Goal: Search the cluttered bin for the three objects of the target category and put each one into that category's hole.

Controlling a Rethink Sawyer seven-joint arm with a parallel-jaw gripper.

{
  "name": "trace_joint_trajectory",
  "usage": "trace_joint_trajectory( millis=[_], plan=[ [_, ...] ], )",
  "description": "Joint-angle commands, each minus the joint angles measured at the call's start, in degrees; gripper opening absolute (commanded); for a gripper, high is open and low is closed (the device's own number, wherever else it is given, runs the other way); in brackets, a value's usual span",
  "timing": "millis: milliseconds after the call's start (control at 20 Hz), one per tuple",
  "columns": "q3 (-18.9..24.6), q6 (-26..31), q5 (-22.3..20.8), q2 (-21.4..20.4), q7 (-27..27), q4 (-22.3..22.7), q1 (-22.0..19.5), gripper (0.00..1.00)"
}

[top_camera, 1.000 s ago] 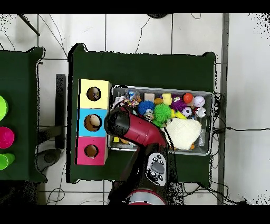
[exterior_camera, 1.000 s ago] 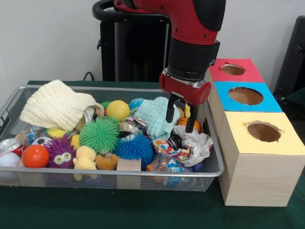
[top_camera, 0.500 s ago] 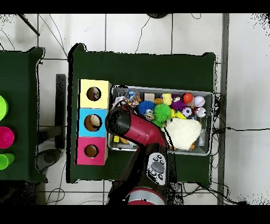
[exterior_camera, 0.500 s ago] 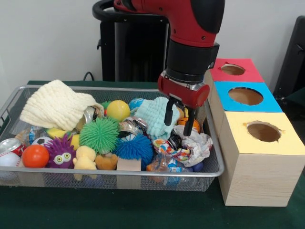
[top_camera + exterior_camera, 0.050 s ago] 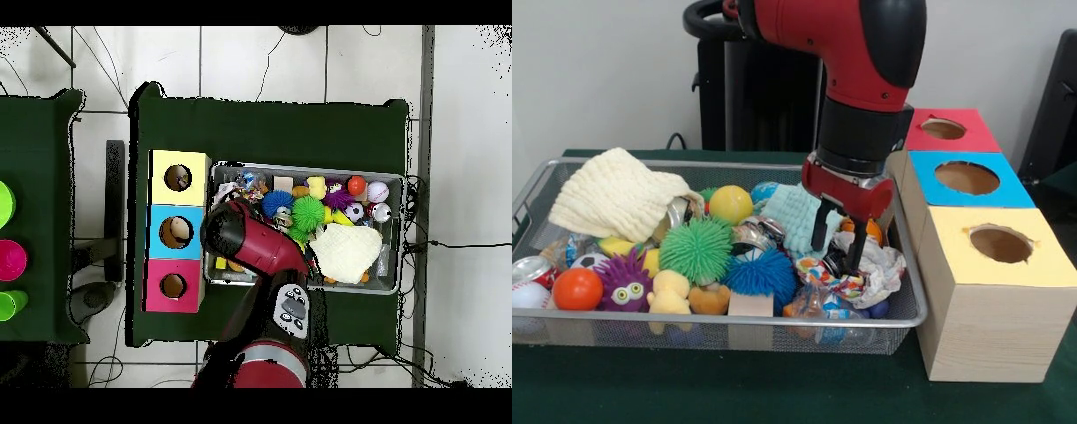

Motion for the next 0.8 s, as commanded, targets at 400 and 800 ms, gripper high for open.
trace_joint_trajectory(
  millis=[400,800],
  plan=[
    [5.6,-6.1,7.0,5.2,14.8,-1.1,1.8,1.00],
    [6.7,-7.5,8.7,5.4,15.0,-0.4,2.4,1.00]
  ],
)
